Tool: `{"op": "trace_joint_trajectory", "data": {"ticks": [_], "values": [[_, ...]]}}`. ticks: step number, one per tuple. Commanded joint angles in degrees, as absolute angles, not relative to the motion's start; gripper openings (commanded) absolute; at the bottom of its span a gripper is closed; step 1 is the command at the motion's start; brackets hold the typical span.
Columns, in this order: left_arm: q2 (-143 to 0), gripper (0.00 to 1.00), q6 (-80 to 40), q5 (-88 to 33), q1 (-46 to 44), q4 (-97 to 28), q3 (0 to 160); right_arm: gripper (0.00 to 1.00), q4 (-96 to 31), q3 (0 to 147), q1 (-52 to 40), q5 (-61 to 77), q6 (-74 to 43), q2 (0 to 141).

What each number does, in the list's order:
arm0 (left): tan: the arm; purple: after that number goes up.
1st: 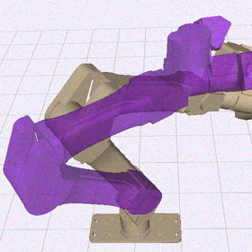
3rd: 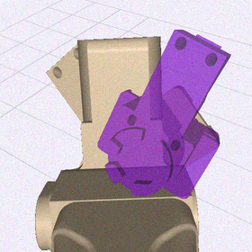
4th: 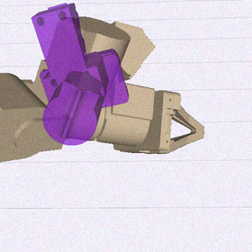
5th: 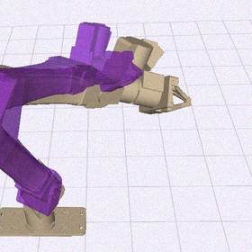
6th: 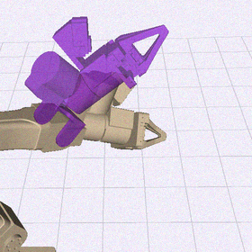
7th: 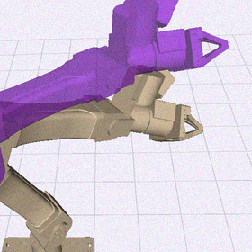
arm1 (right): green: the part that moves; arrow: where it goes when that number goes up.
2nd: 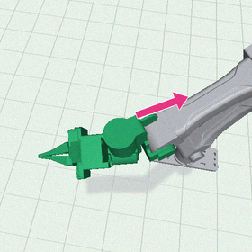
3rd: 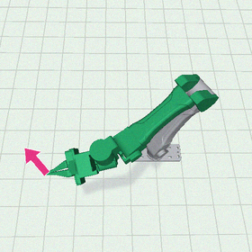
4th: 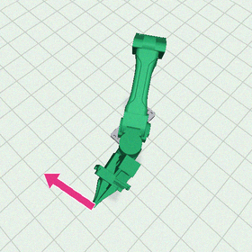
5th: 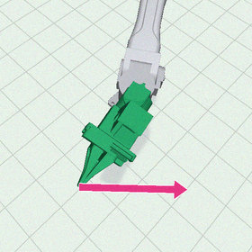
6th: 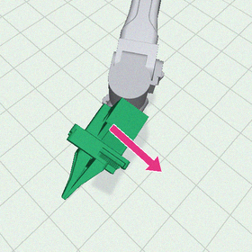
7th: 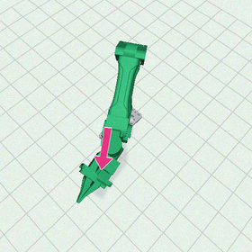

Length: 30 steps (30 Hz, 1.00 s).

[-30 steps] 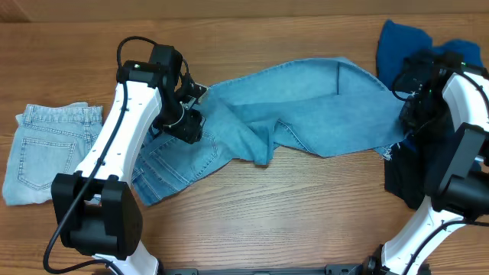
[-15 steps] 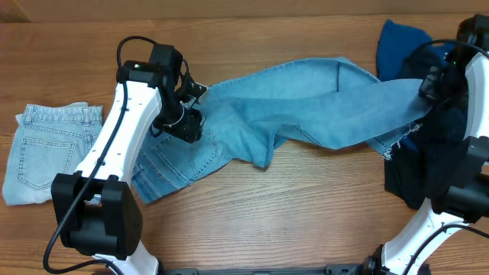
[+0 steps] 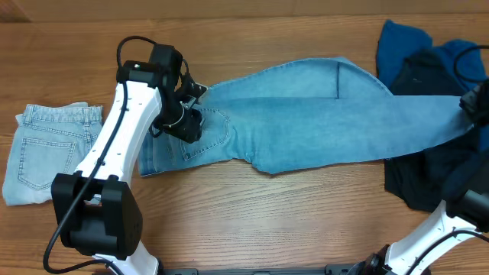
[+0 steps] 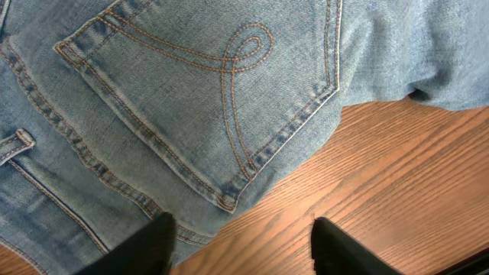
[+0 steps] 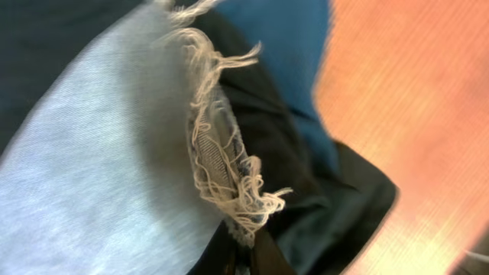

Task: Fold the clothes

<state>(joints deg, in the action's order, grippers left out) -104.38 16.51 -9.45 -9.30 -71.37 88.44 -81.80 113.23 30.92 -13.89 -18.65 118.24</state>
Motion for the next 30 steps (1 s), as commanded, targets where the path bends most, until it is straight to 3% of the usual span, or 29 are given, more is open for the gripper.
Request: {"op": "trace_joint_trajectory", "data": {"ticks": [1,2,4,10,15,24,25,28,30], "values": [[-104.6,0.47,6.6,0.8,-9.1,-70.5,88.2,0.04,-80.3,115.2,29.6,-9.1,-14.9,115.9],[-104.6,0.55,-2.7,9.5,-8.3,-69.4,88.2,0.04,-79.7,115.2,28.8,-7.6,-14.5,115.9],[-104.6,0.68,-6.0,9.8,-7.2,-68.1,88.2,0.04,-79.5,115.2,27.9,-7.4,-13.8,115.9],[-105.0,0.69,-9.0,7.8,0.6,-59.8,88.2,0.04,-79.4,115.2,25.7,-7.4,-13.0,115.9],[-109.9,0.73,-6.6,9.5,2.4,-59.4,88.2,0.04,-79.6,115.2,25.6,-7.4,-13.0,115.9],[-120.6,0.72,0.4,3.2,3.0,-53.7,88.2,0.04,-79.8,115.2,25.6,-7.2,-13.0,115.9],[-120.5,0.69,0.7,2.7,3.0,-53.7,88.3,0.04,-79.8,115.1,25.6,-7.2,-13.0,115.9],[-120.1,0.36,0.7,-2.4,3.0,-55.3,88.5,0.04,-79.8,115.1,25.6,-7.2,-13.0,115.9],[-120.1,0.27,0.2,-4.1,3.0,-55.7,88.6,0.04,-79.9,115.1,25.6,-7.2,-13.0,115.9]]}}
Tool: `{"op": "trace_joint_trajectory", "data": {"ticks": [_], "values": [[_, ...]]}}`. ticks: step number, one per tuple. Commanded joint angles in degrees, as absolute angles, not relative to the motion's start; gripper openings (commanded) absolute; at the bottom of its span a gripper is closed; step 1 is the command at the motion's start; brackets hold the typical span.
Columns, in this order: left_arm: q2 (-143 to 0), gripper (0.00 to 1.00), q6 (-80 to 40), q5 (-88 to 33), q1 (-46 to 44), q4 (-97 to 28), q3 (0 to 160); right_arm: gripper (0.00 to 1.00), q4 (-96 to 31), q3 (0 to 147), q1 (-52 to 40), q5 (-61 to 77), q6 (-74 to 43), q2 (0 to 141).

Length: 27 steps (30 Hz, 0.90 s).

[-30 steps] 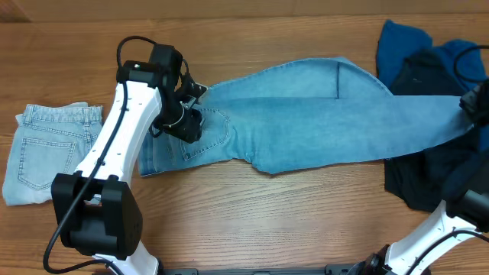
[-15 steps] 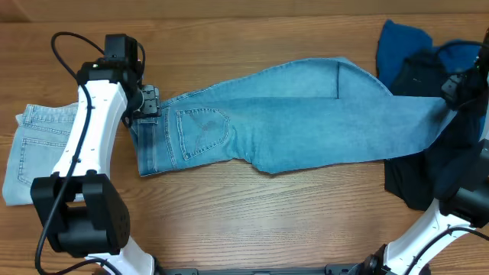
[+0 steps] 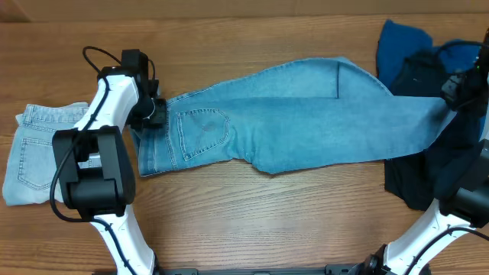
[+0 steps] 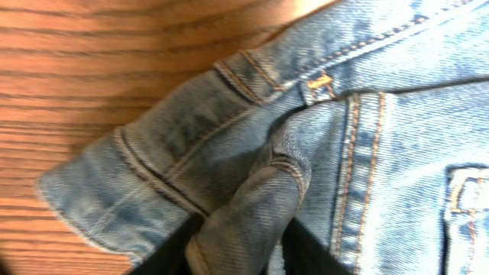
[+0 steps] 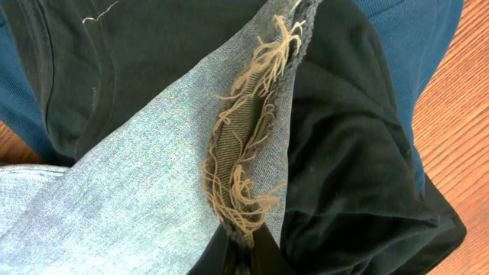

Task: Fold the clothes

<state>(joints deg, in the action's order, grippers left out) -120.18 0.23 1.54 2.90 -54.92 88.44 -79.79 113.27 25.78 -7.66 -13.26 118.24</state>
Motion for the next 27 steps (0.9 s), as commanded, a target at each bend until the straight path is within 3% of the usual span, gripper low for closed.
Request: {"op": "trace_joint_trajectory", "data": {"ticks": [1,2,5,12,19,23,24,27], "values": [[-120.1,0.15,-0.1,-4.1,3.0,-55.8,88.6,0.04,-79.9,115.1,25.6,-7.2,-13.0,115.9],[-120.1,0.04,-1.4,-4.0,3.0,-56.2,88.7,0.04,-80.1,115.1,25.6,-7.2,-13.0,115.9],[-119.2,0.04,-10.9,3.3,3.8,-58.7,89.5,0.04,-80.1,115.1,25.6,-7.2,-13.0,115.9],[-112.0,0.04,-23.3,6.0,10.0,-60.8,89.1,0.04,-80.0,115.1,25.6,-7.2,-13.0,115.9],[-112.2,0.04,-23.6,7.9,10.2,-60.5,85.2,0.07,-74.1,115.1,23.1,3.2,-7.0,115.9],[-112.2,0.04,-22.2,7.9,10.1,-60.4,85.2,0.46,-68.1,115.3,21.0,6.8,-1.8,115.9],[-112.2,0.04,-21.6,8.0,10.1,-60.4,85.2,0.69,-65.6,115.3,20.8,9.4,-1.8,115.9],[-112.2,0.04,-21.4,7.9,10.1,-60.1,85.2,0.86,-58.6,115.2,18.5,18.3,5.2,115.9]]}}
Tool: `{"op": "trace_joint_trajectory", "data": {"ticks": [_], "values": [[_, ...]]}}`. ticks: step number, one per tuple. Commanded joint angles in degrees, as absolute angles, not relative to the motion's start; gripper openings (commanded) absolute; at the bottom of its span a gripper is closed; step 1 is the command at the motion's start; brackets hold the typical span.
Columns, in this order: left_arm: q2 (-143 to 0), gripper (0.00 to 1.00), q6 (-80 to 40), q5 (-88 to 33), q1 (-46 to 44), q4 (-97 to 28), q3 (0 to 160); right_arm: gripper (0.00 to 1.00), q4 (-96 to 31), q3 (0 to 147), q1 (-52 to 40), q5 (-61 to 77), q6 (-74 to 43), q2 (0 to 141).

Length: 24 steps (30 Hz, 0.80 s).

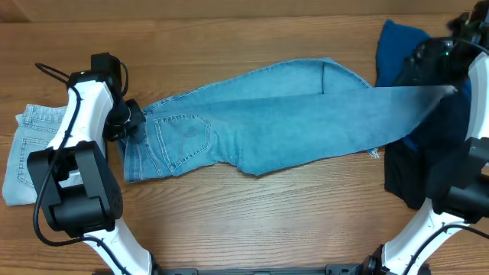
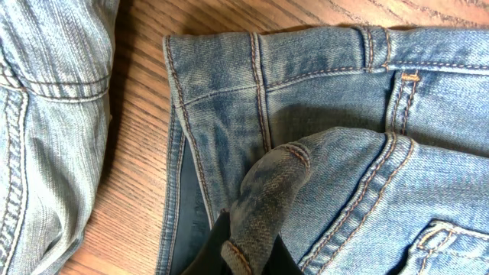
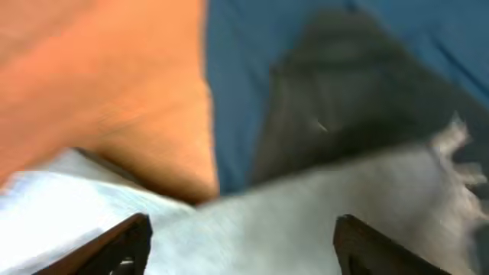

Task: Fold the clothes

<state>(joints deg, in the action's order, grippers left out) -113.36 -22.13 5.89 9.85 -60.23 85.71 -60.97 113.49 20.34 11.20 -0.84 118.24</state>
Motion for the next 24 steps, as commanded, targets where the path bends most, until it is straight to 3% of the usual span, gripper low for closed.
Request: {"op": "trace_joint_trajectory", "data": {"ticks": [1,3,9,14,15,16,17,19,24], "values": [[-112.2,0.04,-21.4,7.9,10.1,-60.0,85.2,0.86,-57.5,115.2,17.1,18.2,8.6,116.1],[-112.2,0.04,-21.4,7.9,10.1,-60.0,85.2,0.85,-57.1,115.2,13.9,17.6,16.8,118.3],[-112.2,0.04,-21.2,7.9,10.1,-60.0,85.2,0.8,-59.2,115.1,9.3,14.9,19.8,130.4],[-112.2,0.04,-21.2,7.9,10.1,-60.0,85.2,0.77,-60.6,114.5,9.1,13.7,21.3,132.7],[-112.2,0.05,-21.2,7.9,10.1,-60.0,85.2,0.6,-60.3,114.5,9.1,13.7,21.3,132.7],[-112.2,0.04,-21.2,7.9,10.1,-60.0,85.2,0.18,-60.0,114.5,9.1,13.5,21.2,132.7],[-112.2,0.05,-21.2,7.9,10.1,-60.1,85.2,0.04,-59.8,114.5,9.1,13.5,21.0,132.7],[-112.2,0.05,-21.2,8.0,10.1,-60.1,85.2,0.04,-59.2,114.5,9.2,10.0,18.1,132.7],[-112.2,0.05,-21.2,8.4,10.1,-58.7,85.2,0.04,-59.9,118.5,13.3,-14.0,-4.5,132.3]]}}
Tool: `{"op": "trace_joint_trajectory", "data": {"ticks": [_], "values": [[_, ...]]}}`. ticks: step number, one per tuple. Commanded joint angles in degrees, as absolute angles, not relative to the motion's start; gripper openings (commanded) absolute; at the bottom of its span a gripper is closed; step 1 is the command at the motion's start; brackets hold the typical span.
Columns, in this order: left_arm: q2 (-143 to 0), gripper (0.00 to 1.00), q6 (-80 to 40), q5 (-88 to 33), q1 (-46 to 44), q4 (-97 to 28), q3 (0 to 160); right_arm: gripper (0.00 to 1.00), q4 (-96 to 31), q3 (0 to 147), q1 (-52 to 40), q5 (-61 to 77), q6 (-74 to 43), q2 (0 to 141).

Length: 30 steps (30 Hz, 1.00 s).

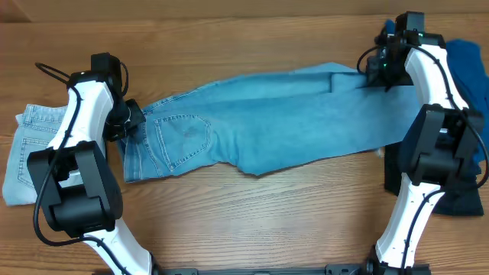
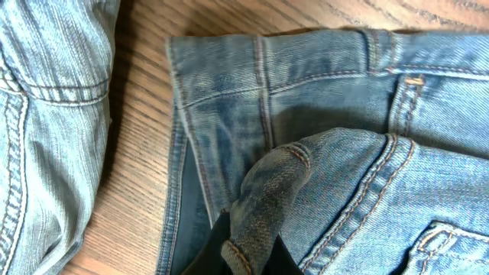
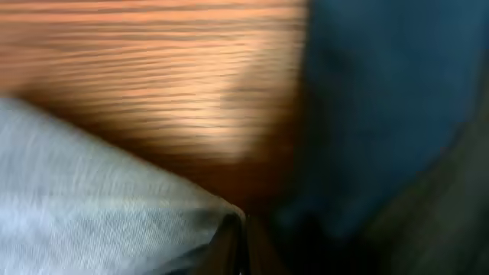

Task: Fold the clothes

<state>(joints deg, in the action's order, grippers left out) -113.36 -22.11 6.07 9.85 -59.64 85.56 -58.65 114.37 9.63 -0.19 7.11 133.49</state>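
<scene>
Light blue jeans (image 1: 267, 126) lie stretched across the table, waistband to the left and legs to the right. My left gripper (image 1: 127, 121) is shut on a bunched fold of the waistband (image 2: 267, 191), its fingertips hidden under the denim. My right gripper (image 1: 380, 70) is at the back right, shut on the pale edge of a jeans leg (image 3: 114, 198). The right wrist view is blurred, and the jaws stand pressed together at the cloth's corner.
A folded pair of jeans (image 1: 38, 153) lies at the far left, close beside the waistband (image 2: 46, 114). A blue garment (image 1: 462, 57) and a dark one (image 1: 428, 187) are heaped at the right edge, behind and under the right arm.
My right gripper has moved left and toward the table's back with the leg end, which now lies lower and nearer the other leg. The left gripper and waistband have not moved.
First my left gripper hung open over the back pocket while the right held the frayed hem over the dark heap. Then the left was shut on the waistband. After that the jeans lay further left with the leg lifted. Now the leg end is at the back right.
</scene>
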Motion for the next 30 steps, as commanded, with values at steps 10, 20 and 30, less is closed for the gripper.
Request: {"op": "trace_joint_trajectory", "data": {"ticks": [10,20,30], "values": [[-112.2,0.05,-17.5,7.9,10.0,-45.8,85.2,0.04,-65.1,121.0,17.1,-18.8,-7.7,132.3],[-112.2,0.05,-24.7,19.0,10.2,-37.6,85.3,0.04,-67.8,120.0,16.8,-17.7,-7.7,132.4],[-112.2,0.07,-18.2,22.0,11.2,-39.1,85.2,0.53,-70.1,122.6,16.4,-13.4,-7.2,126.5]]}}
